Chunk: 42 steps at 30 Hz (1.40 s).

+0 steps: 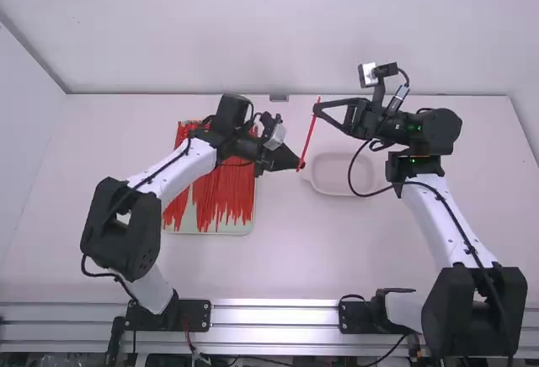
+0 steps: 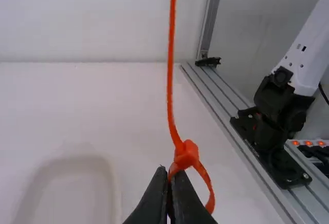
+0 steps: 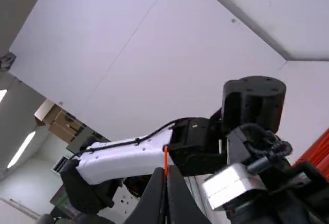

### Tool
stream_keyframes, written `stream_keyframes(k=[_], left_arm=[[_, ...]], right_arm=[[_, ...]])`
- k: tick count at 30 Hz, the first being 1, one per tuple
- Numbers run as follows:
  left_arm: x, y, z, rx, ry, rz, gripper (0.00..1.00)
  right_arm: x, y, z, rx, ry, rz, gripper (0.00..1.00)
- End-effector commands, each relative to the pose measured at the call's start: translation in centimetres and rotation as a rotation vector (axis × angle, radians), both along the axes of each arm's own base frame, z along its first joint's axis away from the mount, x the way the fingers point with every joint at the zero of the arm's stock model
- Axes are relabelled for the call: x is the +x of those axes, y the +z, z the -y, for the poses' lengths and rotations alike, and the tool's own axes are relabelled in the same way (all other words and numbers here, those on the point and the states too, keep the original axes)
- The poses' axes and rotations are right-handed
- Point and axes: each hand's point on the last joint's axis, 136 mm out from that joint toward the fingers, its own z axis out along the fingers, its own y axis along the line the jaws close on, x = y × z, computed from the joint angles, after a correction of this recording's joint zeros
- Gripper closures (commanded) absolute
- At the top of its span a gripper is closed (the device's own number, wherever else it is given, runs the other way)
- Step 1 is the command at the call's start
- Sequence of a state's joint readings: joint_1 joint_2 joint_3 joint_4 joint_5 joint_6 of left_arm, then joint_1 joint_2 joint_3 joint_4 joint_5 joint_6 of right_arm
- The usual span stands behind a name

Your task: Fasten the cable tie

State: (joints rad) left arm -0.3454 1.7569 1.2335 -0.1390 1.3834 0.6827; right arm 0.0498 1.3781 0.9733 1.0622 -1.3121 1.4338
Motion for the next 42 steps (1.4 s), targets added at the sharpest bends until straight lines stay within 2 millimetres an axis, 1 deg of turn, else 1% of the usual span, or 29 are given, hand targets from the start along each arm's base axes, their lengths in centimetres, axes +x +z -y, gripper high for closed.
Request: stream_keyframes(k=[1, 3, 5, 6, 8, 9, 12, 13, 15, 16, 18, 19, 20, 21, 25, 27, 30, 31, 33, 35, 38, 42], left_arm=[[0.7, -3.2, -0.1, 0.095, 0.076, -0.112, 0.98], [0.9, -2.7, 0.0, 0.084, 0.082, -0.122, 0.98], [0.9, -1.7, 0.1, 0.060, 0.070, -0.120, 0.98], [0.8, -1.2, 0.1, 0.047, 0.061, -0.116, 0.98], [0.5, 0.7, 0.2, 0.001, 0.028, -0.099, 0.98], [0.5, 1.3, 0.2, -0.008, 0.022, -0.096, 0.98], [0.2, 4.0, 0.3, -0.057, -0.014, -0.064, 0.98], [0.0, 4.6, 0.2, -0.072, -0.030, -0.048, 0.98], [-0.3, 6.3, 0.2, -0.105, -0.056, -0.009, 0.98], [-0.2, 7.3, 0.2, -0.115, -0.052, 0.000, 0.98], [-0.1, 8.3, 0.3, -0.126, -0.046, 0.014, 0.98], [-0.1, 9.4, 0.2, -0.143, -0.048, 0.039, 0.98], [-0.1, 10.0, 0.2, -0.152, -0.049, 0.052, 0.98], [-0.3, 11.1, 0.2, -0.169, -0.051, 0.078, 0.98], [-0.9, 13.4, -0.1, -0.209, -0.057, 0.145, 0.98], [-0.7, 13.8, -0.5, -0.218, -0.047, 0.163, 0.98], [0.0, 14.2, -0.9, -0.228, -0.006, 0.149, 0.98], [0.1, 14.2, -0.8, -0.230, -0.003, 0.147, 0.98], [0.1, 14.3, -0.8, -0.231, -0.001, 0.146, 0.98], [0.6, 14.6, -0.7, -0.238, 0.031, 0.110, 0.98], [0.6, 14.8, -0.5, -0.246, 0.037, 0.107, 0.98], [0.4, 15.6, -0.7, -0.270, 0.046, 0.120, 0.98]], right_arm=[[0.0, 4.1, 0.6, 0.055, -0.070, 0.102, 1.00], [-0.1, 4.0, 0.6, 0.053, -0.068, 0.105, 1.00], [-0.1, 4.0, 0.6, 0.048, -0.067, 0.113, 1.00], [-0.1, 3.9, 0.5, 0.046, -0.065, 0.116, 0.98], [-0.1, 3.8, 0.8, 0.037, -0.064, 0.117, 0.79], [-0.1, 3.7, 1.0, 0.033, -0.066, 0.117, 0.75], [0.3, 3.5, 2.1, 0.016, -0.085, 0.118, 0.59], [0.3, 3.4, 2.3, 0.014, -0.089, 0.118, 0.57], [0.5, 3.3, 2.9, 0.003, -0.097, 0.119, 0.47], [0.5, 3.2, 3.2, -0.003, -0.099, 0.118, 0.45], [0.5, 3.1, 3.3, -0.008, -0.097, 0.117, 0.43], [0.4, 3.0, 3.3, -0.012, -0.092, 0.117, 0.42], [0.3, 2.9, 3.2, -0.014, -0.088, 0.117, 0.38], [0.2, 2.9, 3.1, -0.016, -0.080, 0.117, 0.37], [-0.1, 2.9, 2.5, -0.017, -0.059, 0.119, 0.35], [-0.3, 2.9, 2.1, -0.015, -0.048, 0.118, 0.35], [-0.7, 2.9, 1.3, -0.013, -0.022, 0.119, 0.35], [-1.0, 2.9, 0.8, -0.012, -0.006, 0.119, 0.35], [-1.2, 2.9, 0.5, -0.013, 0.003, 0.130, 0.35], [-1.5, 2.9, -0.1, -0.011, 0.018, 0.143, 0.35], [-1.8, 2.9, -0.6, -0.010, 0.036, 0.143, 0.35], [-2.2, 2.9, -1.2, -0.008, 0.055, 0.142, 0.35]])
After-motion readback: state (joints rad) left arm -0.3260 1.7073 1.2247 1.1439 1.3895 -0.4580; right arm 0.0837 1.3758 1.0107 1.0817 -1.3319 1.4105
